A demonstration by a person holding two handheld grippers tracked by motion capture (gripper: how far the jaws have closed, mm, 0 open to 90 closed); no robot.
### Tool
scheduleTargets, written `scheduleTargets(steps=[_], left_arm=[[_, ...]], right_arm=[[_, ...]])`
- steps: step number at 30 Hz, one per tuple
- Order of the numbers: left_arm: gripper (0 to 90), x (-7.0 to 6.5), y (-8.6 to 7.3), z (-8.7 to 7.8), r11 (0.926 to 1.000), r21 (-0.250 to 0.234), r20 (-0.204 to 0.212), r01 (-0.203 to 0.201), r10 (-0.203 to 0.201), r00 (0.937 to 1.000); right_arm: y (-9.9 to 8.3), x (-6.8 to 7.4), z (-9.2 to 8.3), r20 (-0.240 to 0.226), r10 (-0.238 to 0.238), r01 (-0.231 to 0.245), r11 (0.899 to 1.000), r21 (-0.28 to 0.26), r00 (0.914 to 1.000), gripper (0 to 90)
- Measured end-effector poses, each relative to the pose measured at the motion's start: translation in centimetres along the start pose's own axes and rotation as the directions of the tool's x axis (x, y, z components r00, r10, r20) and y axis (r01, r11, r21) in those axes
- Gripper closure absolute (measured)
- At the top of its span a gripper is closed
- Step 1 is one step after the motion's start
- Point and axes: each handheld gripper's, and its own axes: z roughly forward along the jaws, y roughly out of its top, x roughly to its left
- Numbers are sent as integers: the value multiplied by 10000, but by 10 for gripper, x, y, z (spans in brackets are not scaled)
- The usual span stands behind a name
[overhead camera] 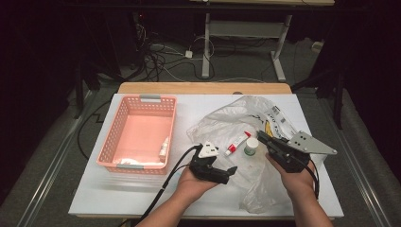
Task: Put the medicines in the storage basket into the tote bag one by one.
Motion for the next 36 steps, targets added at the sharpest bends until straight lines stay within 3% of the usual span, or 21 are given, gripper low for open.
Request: scheduleTargets(steps=[3,7,15,21,30,36], left_arm=[[0,-1,-1,-13,9999,-22,-96,-111,111,9999],[0,-2,-2,-30,9996,21,-315,-299,299,9991],[0,7,-10,-68,9996,-214,-864,-199,180,9961],[0,17,-19,-85,9999,-156,-1267,-60,40,9919],[0,28,-23,-108,9997,-234,-1891,53,-96,9819],[0,42,-28,-120,9988,-293,-2281,399,-456,9726]], right_arm=[[0,0,0,-3,5,-5,10000,5,10000,900],[0,0,0,13,-20,20,10000,21,10000,900],[-1,0,1,-16,-68,68,10000,49,10000,900],[-1,1,2,-37,-51,51,9999,89,10000,900],[-1,1,2,-40,-80,80,9999,87,10000,900],[-1,1,1,-31,-40,40,9999,100,10000,900]])
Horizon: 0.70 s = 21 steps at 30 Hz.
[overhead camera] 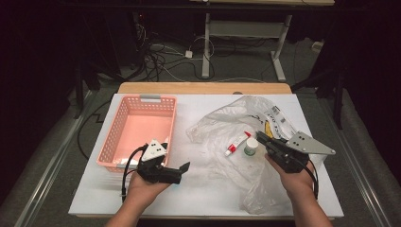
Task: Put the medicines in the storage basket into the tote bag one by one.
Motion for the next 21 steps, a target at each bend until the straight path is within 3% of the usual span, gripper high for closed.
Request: scheduleTargets(steps=[3,12,21], left_arm=[[0,7,-1,-4,10000,29,-323,42,-41,9995],[0,28,-5,-14,9983,53,-783,577,-571,9953],[0,53,-13,-31,9944,-75,-1478,1058,-1058,9833]], right_arm=[[0,0,0,-6,-1,1,10000,4,10000,900],[0,-1,0,-3,-13,13,10000,-28,10000,900],[0,-1,-1,24,-24,24,10000,-35,10000,900]])
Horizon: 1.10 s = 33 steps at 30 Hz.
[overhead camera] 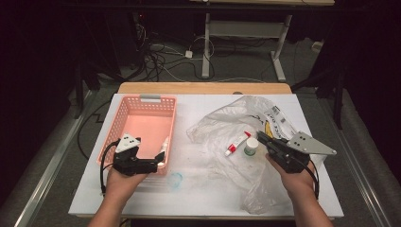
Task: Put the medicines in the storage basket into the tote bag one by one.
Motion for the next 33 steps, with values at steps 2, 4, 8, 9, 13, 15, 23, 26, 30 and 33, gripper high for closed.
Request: scheduleTargets(steps=[2,4,8,9,13,15,23,26,30,33], left_arm=[[0,4,-1,-2,9999,-65,-102,151,-152,9998],[0,8,-2,-2,9996,-82,-123,269,-270,9996],[0,9,-2,-1,9995,-41,-132,300,-300,9995],[0,8,-2,-1,9995,-24,-159,318,-318,9994],[0,7,5,1,9988,53,-141,480,-480,9988],[0,6,11,1,9988,45,-68,477,-477,9988],[0,9,37,13,9972,699,-253,250,-232,9994],[4,15,46,23,9934,1107,-236,292,-268,9994],[40,20,55,35,9815,1896,-225,254,-215,9995],[112,25,59,44,9704,2400,-167,278,-245,9996]], right_arm=[[0,0,0,5,-20,20,10000,5,10000,900],[0,0,0,-1,6,-6,10000,-6,10000,900],[0,0,0,-5,10,-10,10000,-4,10000,900],[0,0,0,-6,3,-3,10000,-5,10000,900],[0,0,0,-5,0,0,10000,-6,10000,900],[-1,0,0,-20,47,-47,10000,11,10000,900],[0,1,1,-48,6,-6,10000,16,10000,900],[0,1,1,-29,22,-22,10000,15,10000,900],[-1,0,1,-38,39,-39,10000,10,10000,900],[-1,0,1,-21,44,-44,10000,11,10000,900]])
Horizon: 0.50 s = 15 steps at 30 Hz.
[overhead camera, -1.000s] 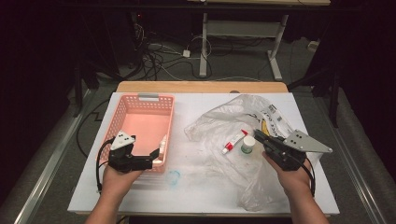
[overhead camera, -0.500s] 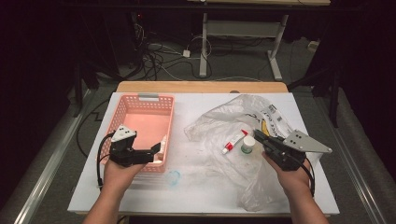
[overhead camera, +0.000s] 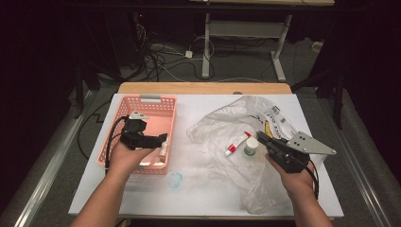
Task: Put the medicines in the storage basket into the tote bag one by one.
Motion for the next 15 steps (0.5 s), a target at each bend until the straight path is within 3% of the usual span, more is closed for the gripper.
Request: scheduleTargets(steps=[6,10,15], left_arm=[[168,5,6,19,9908,1352,57,-5,-2,10000],[224,11,10,27,9778,2077,359,262,-344,9988],[295,16,13,40,9528,3011,648,395,-618,9960]], right_arm=[[0,0,-1,-9,-19,19,10000,-30,10000,900],[1,0,-1,1,-10,10,10000,-39,10000,900],[1,0,-1,-5,-40,40,10000,-34,10000,900]])
